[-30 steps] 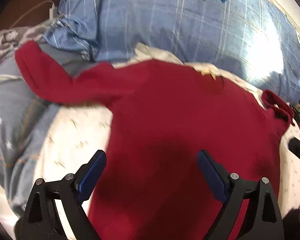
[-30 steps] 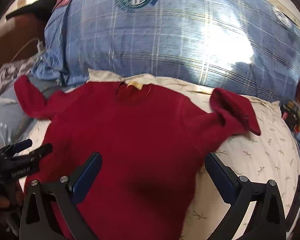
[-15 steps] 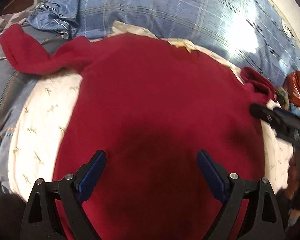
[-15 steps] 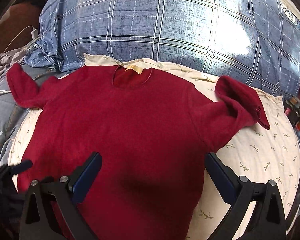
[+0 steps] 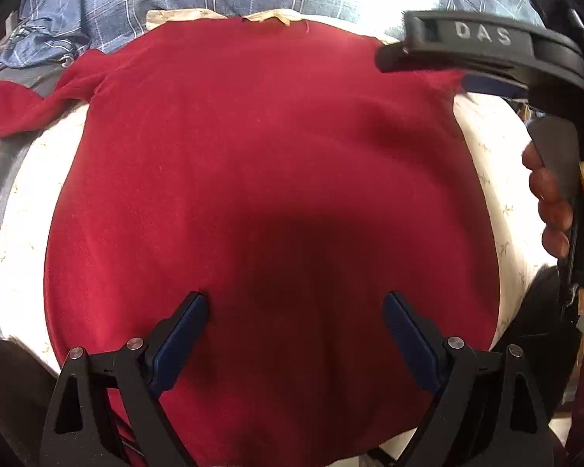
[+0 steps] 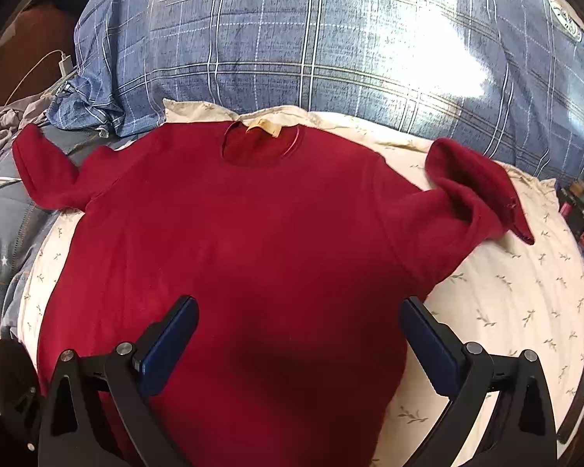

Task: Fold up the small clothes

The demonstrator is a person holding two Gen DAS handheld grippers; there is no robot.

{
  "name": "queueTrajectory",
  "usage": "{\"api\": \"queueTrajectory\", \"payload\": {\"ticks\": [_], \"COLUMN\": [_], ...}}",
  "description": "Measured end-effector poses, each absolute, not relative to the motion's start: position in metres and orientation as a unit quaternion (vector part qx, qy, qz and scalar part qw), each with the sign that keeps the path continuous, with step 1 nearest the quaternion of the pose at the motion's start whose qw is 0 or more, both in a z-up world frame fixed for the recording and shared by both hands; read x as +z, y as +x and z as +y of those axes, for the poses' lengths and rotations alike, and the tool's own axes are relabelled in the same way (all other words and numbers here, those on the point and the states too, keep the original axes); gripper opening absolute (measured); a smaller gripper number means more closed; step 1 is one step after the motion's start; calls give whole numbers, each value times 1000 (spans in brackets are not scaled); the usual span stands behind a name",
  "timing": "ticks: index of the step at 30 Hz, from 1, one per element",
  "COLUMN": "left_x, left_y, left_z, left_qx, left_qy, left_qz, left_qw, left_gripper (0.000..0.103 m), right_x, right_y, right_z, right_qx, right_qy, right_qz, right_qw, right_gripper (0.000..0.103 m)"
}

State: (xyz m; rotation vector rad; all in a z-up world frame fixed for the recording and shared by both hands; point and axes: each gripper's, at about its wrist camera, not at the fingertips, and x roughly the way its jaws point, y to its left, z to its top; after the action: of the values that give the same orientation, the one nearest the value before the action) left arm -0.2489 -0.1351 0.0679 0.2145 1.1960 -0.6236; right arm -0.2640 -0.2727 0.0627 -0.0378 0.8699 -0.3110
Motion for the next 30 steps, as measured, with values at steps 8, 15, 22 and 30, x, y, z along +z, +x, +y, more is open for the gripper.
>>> {"api": "queueTrajectory", "payload": {"ticks": [8, 15, 22, 30], "left_x": [69, 62, 67, 63], "left_y": [-236, -240, -242, -254], "left_z": [-141, -146, -145, -115], "left_qx": [-299, -297, -316, -318], "left_qy": [75, 82, 46, -3], "left_qz": [582, 575, 562, 555], "left_qw": [753, 758, 763, 769], "left_gripper": [92, 92, 91, 91], "right_x": [56, 57, 58, 61], "right_y": [-256, -254, -257, -256], "right_z": [-267, -265, -267, -261], "right_qx": [-143, -139, -142, -144], "right_qy": [-22, -23, -18, -20], "right_qz": [433, 435, 436, 435], "right_qw": [890, 889, 888, 889], "right_gripper": [103, 103, 103, 103]}}
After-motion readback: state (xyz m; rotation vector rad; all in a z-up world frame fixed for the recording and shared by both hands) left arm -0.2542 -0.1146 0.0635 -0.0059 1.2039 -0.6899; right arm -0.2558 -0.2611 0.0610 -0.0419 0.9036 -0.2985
